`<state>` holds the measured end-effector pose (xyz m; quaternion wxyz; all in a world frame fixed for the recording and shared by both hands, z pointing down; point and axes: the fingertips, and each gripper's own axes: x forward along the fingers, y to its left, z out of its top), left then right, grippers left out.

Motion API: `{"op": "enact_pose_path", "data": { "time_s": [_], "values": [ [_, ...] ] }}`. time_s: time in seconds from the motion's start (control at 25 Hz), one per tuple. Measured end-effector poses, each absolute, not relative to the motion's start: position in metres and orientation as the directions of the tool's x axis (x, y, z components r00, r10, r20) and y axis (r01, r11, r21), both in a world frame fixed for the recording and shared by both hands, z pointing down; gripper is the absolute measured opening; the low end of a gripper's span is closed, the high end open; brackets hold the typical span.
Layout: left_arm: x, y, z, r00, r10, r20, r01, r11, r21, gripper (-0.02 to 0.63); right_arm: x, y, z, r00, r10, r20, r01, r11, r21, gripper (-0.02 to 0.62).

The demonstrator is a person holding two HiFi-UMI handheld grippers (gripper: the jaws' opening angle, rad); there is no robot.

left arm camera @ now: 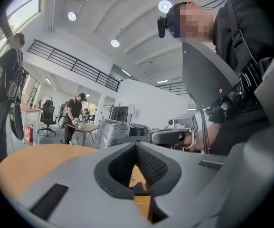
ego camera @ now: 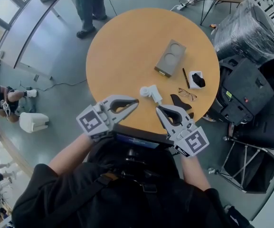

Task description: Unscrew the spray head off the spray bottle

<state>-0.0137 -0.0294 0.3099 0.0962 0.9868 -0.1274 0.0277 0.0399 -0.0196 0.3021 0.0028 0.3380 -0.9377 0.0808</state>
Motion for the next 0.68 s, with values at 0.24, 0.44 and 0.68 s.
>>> {"op": "enact_pose_path", "data": {
  "time_s": [0.24, 0.44, 0.68],
  "values": [
    [-0.017, -0.029, 0.308, 0.965, -0.252, 0.075, -0.262, -0.945, 0.196, 0.002, 0.039, -0.016, 0.304, -0.768, -0.637, 0.073, -0.640, 0.755, -0.144, 0.006],
    [-0.016, -0.024, 0.307, 0.968, -0.242, 0.067, -0.251, -0.950, 0.187, 0.002, 0.039, -0.009, 0.303, -0.767, -0.637, 0.073, -0.641, 0.754, -0.143, 0.006],
    [-0.019, -0.019, 0.308, 0.963, -0.254, 0.087, -0.266, -0.948, 0.174, 0.002, 0.038, -0.005, 0.300, -0.767, -0.638, 0.072, -0.641, 0.753, -0.147, 0.006]
  ]
}}
